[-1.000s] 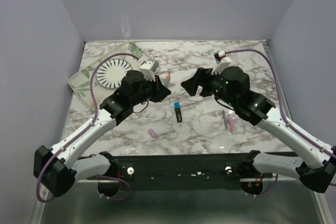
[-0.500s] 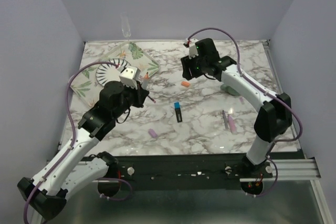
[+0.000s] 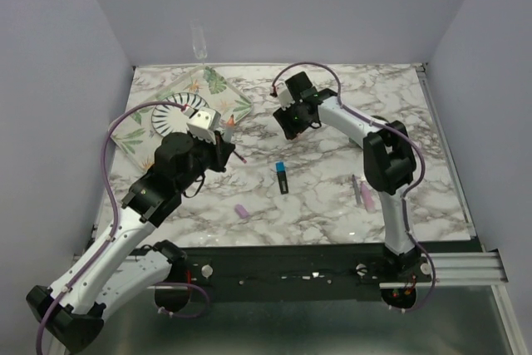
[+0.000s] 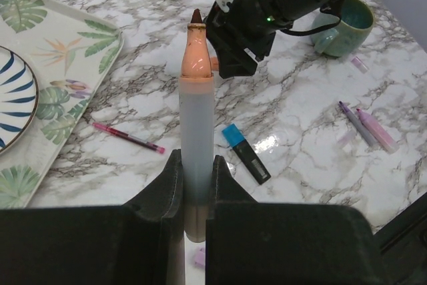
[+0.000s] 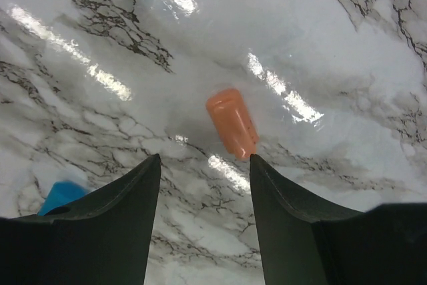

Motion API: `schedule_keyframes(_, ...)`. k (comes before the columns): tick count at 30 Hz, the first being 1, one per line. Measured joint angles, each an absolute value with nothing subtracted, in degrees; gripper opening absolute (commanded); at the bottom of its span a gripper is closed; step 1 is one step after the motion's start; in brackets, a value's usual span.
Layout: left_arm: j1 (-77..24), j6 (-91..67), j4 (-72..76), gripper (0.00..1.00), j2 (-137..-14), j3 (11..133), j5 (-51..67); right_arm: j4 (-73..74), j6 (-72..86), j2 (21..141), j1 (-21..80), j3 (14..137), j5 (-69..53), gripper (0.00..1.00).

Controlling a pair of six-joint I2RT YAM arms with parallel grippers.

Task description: Insert the pens into the pen caps

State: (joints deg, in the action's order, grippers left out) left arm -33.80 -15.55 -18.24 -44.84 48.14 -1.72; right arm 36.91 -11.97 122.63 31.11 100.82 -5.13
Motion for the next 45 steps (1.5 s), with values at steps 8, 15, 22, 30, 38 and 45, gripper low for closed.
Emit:
schedule_keyframes(8, -33.8, -15.0, -17.5, 0.00, -44.8, 47.9, -1.7, 38.6, -15.3, 130.3, 30.5, 108.5, -4.2, 0.58)
schedule_keyframes(15, -33.8, -14.6, -16.8, 0.00, -44.8, 47.7, -1.7, 40.4, -16.4, 132.7, 29.9, 110.0, -3.7, 0.57)
schedule_keyframes(22, -33.8, -14.4, -16.3, 0.00, -44.9, 47.7, -1.7, 40.4, -16.6, 132.6, 29.8, 109.6, -3.7, 0.46)
schedule_keyframes(30, -33.8, -14.4, -15.8, 0.00, -44.9, 47.7, -1.6, 42.3, -16.4, 133.6, 29.8, 111.5, -3.6, 0.10)
schedule_keyframes(38, -33.8, -14.9, -14.7, 0.00, -45.7, 47.5, 0.6, 43.2, -12.3, 133.3, 29.8, 112.0, -3.1, 0.01)
schedule_keyframes(45, -33.8, -14.9, -14.4, 0.00, -47.9, 47.5, 2.4, 43.3, -4.1, 120.6, 29.7, 104.9, -8.5, 0.01)
